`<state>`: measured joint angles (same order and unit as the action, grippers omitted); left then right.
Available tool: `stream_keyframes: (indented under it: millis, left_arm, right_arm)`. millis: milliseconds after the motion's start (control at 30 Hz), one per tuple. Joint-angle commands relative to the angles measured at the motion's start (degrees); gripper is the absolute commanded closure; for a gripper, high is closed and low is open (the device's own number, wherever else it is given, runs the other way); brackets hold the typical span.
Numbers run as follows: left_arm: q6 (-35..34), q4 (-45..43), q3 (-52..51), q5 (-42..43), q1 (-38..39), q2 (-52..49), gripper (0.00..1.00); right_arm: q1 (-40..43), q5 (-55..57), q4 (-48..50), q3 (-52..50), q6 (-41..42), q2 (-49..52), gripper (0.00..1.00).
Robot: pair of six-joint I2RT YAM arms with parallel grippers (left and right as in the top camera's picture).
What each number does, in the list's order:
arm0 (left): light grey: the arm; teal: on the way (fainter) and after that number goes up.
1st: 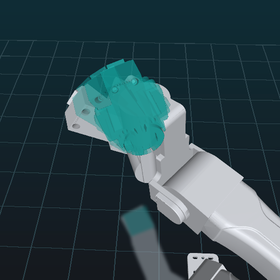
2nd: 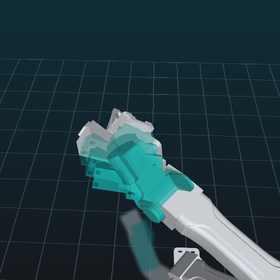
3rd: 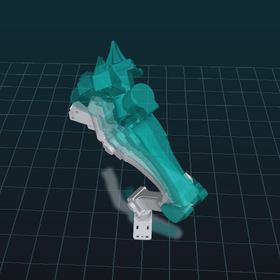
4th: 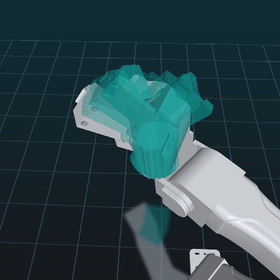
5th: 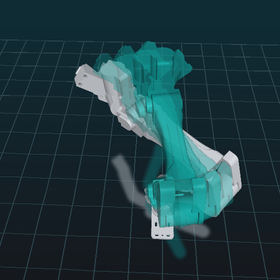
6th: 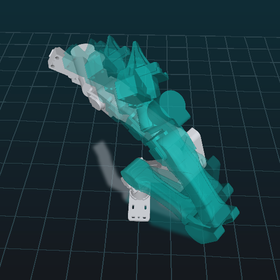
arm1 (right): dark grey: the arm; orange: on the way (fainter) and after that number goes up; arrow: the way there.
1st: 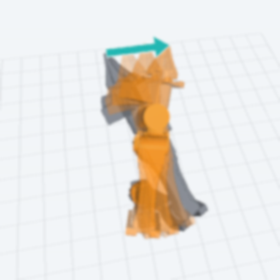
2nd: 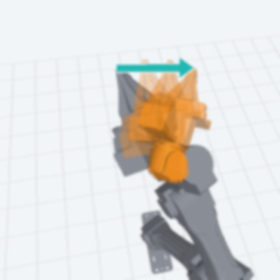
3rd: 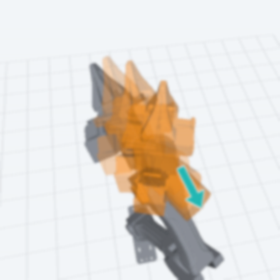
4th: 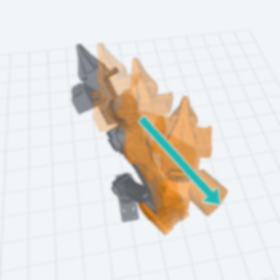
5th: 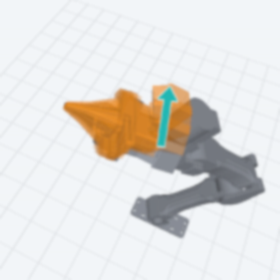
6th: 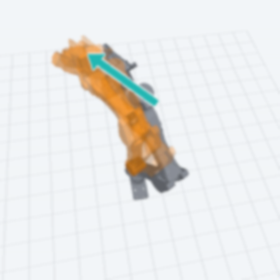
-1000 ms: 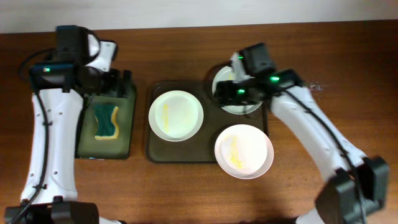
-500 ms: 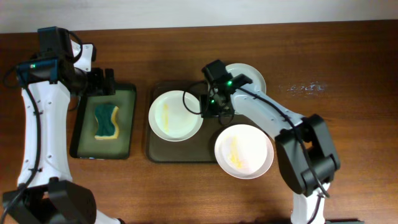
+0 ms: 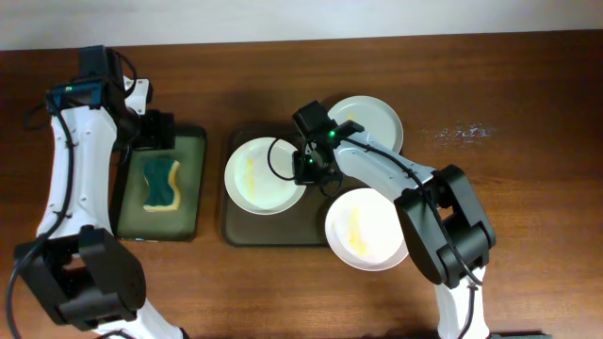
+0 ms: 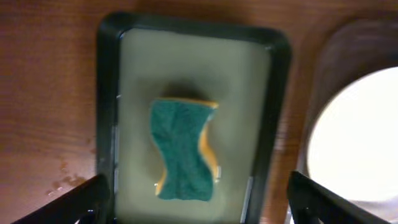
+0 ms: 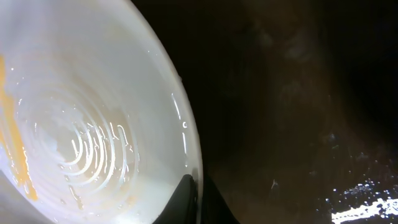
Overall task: Clean dirty plates on tray and stack at the side
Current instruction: 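Move left gripper to the sponge and right gripper to the top-left plate, then grasp the green-yellow sponge with the left gripper and lift it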
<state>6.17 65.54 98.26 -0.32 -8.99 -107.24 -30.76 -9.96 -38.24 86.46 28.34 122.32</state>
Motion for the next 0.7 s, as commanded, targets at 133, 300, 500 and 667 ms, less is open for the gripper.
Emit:
stream_keyframes:
  millis: [133,300,500,667]
  left_arm:
    - [-0.31,3.69,1.14,-3.28,-2.23,-7.19,0.16]
    - [-0.31,6.36,1.01,5.38,-2.69,-13.81,0.29]
    - [-0.59,7.98,0.74,5.42,-2.80,-19.96,0.44]
    - [-2.78,5.60,-0.61,1.90,-2.84,-20.70,0.50]
  right_arm:
    - [-0.46,3.17,-0.31,0.07,-0.17,1.84,0.96]
    - [-0.46,3.17,-0.31,0.07,-0.17,1.84,0.96]
    - [-0.46,3.17,-0.70,0.07,-0.17,1.84,0.96]
    - [-0.46,3.17,-0.72,0.00,-0.17,1.84,0.96]
